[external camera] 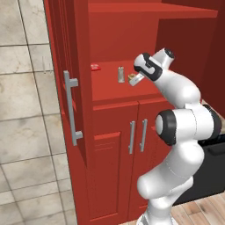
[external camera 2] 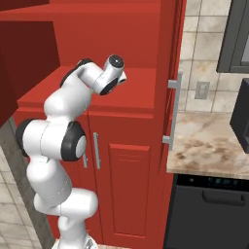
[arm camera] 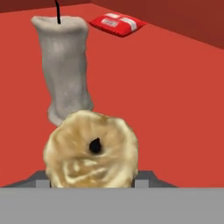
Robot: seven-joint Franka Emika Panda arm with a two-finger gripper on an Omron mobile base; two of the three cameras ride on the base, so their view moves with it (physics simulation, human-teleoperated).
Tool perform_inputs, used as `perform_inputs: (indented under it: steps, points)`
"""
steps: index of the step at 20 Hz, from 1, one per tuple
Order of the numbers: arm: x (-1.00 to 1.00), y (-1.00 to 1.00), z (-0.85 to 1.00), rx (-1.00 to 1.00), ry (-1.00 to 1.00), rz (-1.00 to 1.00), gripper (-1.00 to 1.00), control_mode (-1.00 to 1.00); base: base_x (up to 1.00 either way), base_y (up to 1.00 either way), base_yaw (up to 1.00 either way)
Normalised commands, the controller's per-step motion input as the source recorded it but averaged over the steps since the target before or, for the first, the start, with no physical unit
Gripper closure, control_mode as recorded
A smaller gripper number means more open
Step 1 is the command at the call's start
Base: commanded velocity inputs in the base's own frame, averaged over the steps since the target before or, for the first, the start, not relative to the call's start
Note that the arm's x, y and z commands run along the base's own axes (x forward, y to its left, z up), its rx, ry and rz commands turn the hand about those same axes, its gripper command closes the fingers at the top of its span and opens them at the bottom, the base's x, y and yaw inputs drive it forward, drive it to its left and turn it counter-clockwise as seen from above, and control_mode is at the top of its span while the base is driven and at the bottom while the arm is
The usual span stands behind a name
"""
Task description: Pick the candle and candle from the dining table and place them in the open cabinet. Close the cabinet after placing the objects.
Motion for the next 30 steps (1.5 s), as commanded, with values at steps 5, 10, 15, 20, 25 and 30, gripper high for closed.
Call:
perform_inputs:
  steps: [5, 10, 15, 20, 25, 30]
  points:
    - [0.0, 0.0, -0.3, 0.0, 0.02, 0.0, 1.0, -1.0, 0.0, 0.0, 0.0]
    - [0.0, 0.0, -0.15, 0.0, 0.01, 0.0, -1.0, -1.0, 0.0, 0.0, 0.0]
    - [-0.18, 0.0, -0.01, 0.01, -0.05, 0.0, -1.0, -1.0, 0.0, 0.0, 0.0]
    - [-0.35, 0.0, 0.0, 0.0, -0.02, 0.0, -1.0, -1.0, 0.0, 0.0, 0.0]
    - [-0.37, 0.0, 0.0, 0.0, 0.0, 0.0, -1.0, -1.0, 0.0, 0.0, 0.0]
    - [-0.54, 0.0, 0.0, 0.0, -0.03, 0.0, -1.0, -1.0, 0.0, 0.0, 0.0]
